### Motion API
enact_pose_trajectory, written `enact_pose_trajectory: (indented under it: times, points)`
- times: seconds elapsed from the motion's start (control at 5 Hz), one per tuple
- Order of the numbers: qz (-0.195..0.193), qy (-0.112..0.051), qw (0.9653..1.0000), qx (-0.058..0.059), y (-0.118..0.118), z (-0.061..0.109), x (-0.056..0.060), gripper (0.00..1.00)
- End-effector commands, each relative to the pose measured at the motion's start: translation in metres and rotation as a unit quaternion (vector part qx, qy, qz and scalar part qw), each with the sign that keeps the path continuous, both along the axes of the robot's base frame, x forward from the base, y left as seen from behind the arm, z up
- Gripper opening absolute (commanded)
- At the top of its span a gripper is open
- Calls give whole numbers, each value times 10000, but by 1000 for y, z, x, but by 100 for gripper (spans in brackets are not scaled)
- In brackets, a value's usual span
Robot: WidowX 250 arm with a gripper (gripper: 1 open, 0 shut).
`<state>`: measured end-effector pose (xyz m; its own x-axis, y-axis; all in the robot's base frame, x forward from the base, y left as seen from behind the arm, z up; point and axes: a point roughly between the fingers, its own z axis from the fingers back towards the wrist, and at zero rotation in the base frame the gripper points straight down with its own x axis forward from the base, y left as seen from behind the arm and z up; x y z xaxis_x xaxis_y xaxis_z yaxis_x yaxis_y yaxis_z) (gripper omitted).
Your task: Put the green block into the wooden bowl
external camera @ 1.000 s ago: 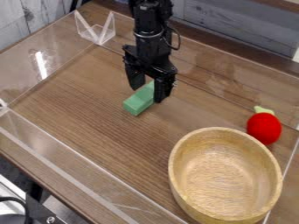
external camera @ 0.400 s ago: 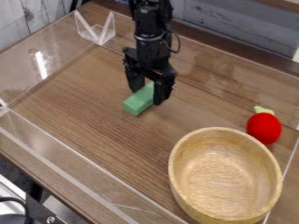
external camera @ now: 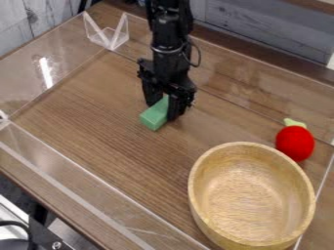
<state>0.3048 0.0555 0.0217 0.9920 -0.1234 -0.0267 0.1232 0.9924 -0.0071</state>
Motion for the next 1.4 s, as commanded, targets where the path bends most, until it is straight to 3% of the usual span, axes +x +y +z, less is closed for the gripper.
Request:
enact_pose_trajectory:
  times: [0.0,1.2]
  points:
    - [-5,-258,9997,25,-1,12,10,0]
    - [312,-64,9993,-213,-9,30,8,0]
